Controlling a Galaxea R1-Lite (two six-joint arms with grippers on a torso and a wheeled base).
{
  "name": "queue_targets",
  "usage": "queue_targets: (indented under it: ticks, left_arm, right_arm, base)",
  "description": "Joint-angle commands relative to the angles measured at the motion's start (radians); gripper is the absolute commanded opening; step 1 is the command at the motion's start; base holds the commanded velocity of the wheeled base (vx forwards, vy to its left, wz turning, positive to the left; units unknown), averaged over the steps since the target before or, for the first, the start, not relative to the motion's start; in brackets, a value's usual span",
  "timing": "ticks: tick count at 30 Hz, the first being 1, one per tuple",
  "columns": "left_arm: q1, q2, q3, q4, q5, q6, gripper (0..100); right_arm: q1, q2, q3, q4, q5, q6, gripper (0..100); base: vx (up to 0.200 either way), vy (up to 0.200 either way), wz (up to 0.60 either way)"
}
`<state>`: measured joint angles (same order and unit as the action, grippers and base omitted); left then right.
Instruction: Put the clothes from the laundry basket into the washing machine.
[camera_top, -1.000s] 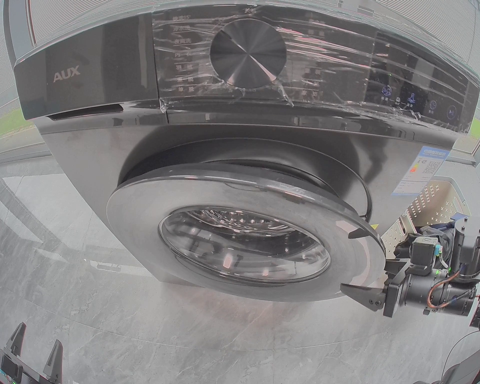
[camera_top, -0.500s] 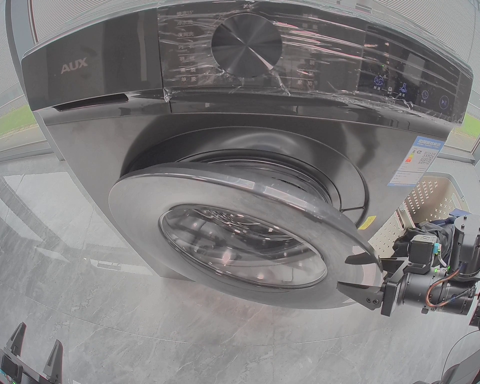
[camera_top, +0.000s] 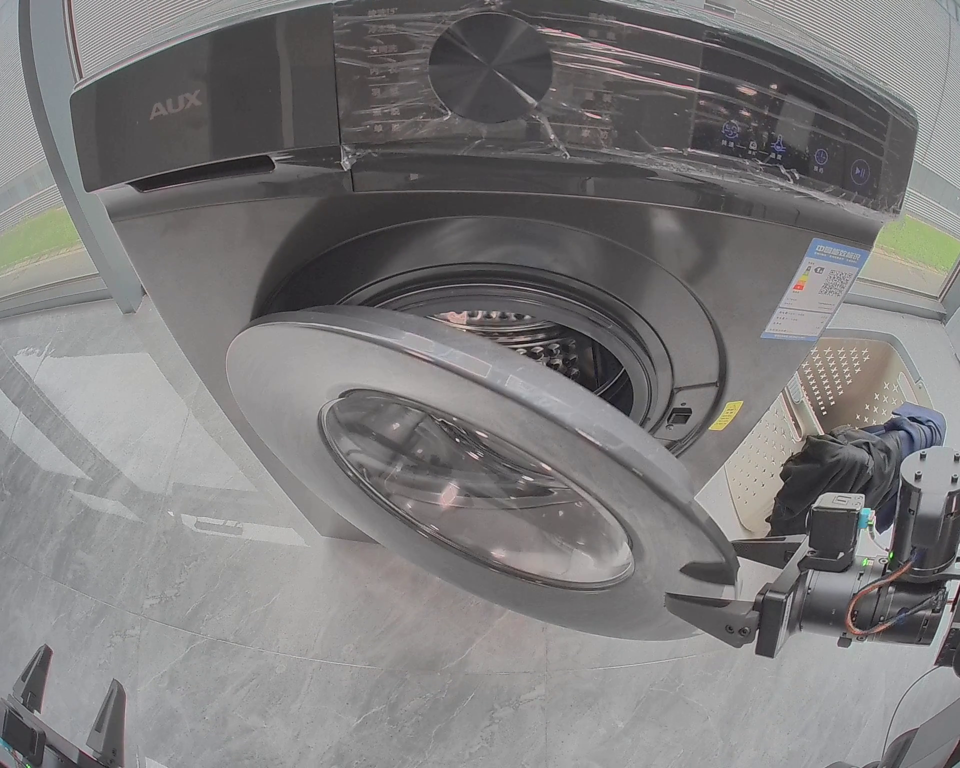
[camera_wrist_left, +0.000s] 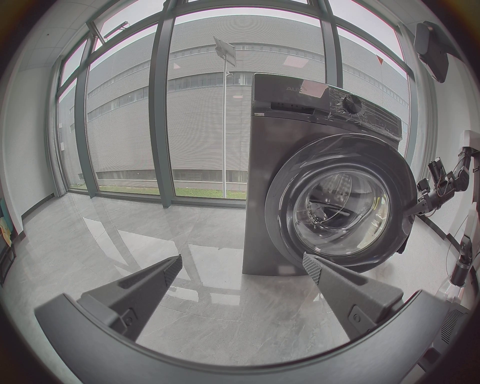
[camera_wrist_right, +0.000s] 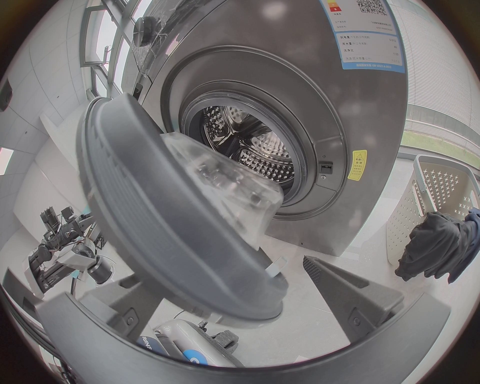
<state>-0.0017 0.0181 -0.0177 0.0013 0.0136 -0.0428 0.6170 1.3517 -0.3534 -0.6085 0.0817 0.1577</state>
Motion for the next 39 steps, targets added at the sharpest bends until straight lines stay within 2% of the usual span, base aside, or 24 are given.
queue_targets:
  ticks: [1,4,10,15,19,24,26,28,30,34,35,36,39]
  left_arm:
    - [0.000,-0.013,0.016,0.000,0.000,0.000,100]
    - [0.000,-0.013,0.018,0.000,0.000,0.000,100]
    - [0.000,-0.013,0.018,0.000,0.000,0.000,100]
    - [0.000,-0.013,0.018,0.000,0.000,0.000,100]
    - [0.000,-0.013,0.016,0.000,0.000,0.000,100]
    - [0.000,-0.013,0.018,0.000,0.000,0.000,100]
    - [0.000,-0.013,0.018,-0.001,0.000,0.000,100]
    - [0.000,-0.013,0.016,0.000,0.000,0.000,100]
    - [0.000,-0.013,0.018,-0.001,0.000,0.000,100]
    - [0.000,-0.013,0.018,0.000,0.000,0.000,100]
    - [0.000,-0.013,0.018,0.000,0.000,0.000,100]
    - [0.000,-0.013,0.018,0.000,0.000,0.000,100]
    - [0.000,-0.013,0.016,0.000,0.000,0.000,100]
  right_arm:
    - [-0.003,0.023,-0.022,-0.002,-0.003,0.000,100]
    - [0.000,0.052,-0.035,-0.002,-0.003,0.000,100]
    - [0.027,0.055,-0.022,-0.002,0.000,-0.003,100]
    - [0.043,0.046,-0.007,0.000,0.006,0.000,100]
    - [0.069,0.030,0.036,-0.002,0.009,0.008,100]
    - [0.059,0.000,0.088,-0.002,0.009,0.010,100]
    - [0.050,-0.020,0.116,0.006,-0.005,0.006,100]
    - [0.026,-0.023,0.126,0.009,-0.007,0.003,100]
    - [-0.065,-0.014,0.137,0.010,-0.007,-0.007,100]
    - [-0.191,0.043,0.113,0.007,-0.007,-0.023,100]
    - [-0.191,0.043,0.113,0.007,-0.007,-0.023,100]
    - [-0.240,0.076,0.086,0.006,-0.007,-0.035,100]
    - [-0.276,0.115,0.047,0.003,-0.005,-0.041,100]
  base:
    - [0.000,0.000,0.00]
    - [0.000,0.000,0.00]
    - [-0.200,0.000,0.00]
    - [0.000,0.000,0.00]
    - [0.000,0.000,0.00]
    - [0.000,0.000,0.00]
    - [0.000,0.000,0.00]
    - [0.000,0.000,0.00]
    - [0.000,0.000,0.00]
    - [0.000,0.000,0.00]
    - [0.000,0.000,0.00]
    - [0.000,0.000,0.00]
    - [0.000,0.000,0.00]
